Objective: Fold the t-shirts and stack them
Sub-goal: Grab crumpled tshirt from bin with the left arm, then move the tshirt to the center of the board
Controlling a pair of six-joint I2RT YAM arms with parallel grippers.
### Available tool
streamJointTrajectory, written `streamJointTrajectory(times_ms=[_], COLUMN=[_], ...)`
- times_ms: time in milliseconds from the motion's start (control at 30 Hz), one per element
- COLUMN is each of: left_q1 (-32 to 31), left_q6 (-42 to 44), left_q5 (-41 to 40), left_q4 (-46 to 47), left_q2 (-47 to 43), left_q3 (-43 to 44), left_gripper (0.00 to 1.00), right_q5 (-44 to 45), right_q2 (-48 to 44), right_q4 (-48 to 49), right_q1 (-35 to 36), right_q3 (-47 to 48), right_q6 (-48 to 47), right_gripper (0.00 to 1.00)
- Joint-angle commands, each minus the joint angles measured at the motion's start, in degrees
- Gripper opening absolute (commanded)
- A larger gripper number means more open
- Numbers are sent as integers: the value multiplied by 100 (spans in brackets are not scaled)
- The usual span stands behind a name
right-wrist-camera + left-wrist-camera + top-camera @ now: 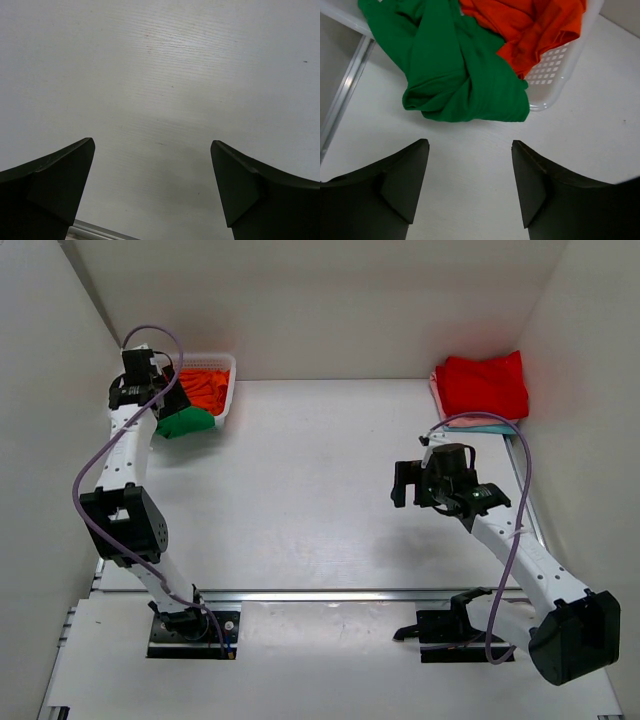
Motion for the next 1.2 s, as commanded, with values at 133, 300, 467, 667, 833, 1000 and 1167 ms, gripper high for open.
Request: streamJointTrajectory(times_ms=[133, 300, 467, 667, 833, 1000, 1167], left_q1=[-162, -144, -144, -144, -197, -996, -1093], left_q6=[-104, -122, -43, -201, -306, 28, -517], left_q5=[-331, -305, -393, -340, -305, -843, 625], left_q4=[527, 685, 132, 430, 640, 2011, 1529], left_q2=[224, 900, 1613, 1193, 333, -1697, -2305], left_q3=[-240, -56, 805, 903, 1341, 622, 605], left_gripper=[83, 84, 74, 0, 0, 0, 0], right_q5=[-348, -481, -630, -595, -560, -569, -630], right_q2=[-276, -382, -513, -461, -452, -733, -935], right_q4=[227, 210, 219, 254, 289, 333, 420], right_q1=[-191, -419, -595, -508, -332, -314, -402], right_q3=[-44, -149, -299, -325, -299, -501, -712], right_q6=[-8, -8, 9, 123, 202, 343, 335], right_gripper=[99, 99, 100, 99, 99, 100, 99])
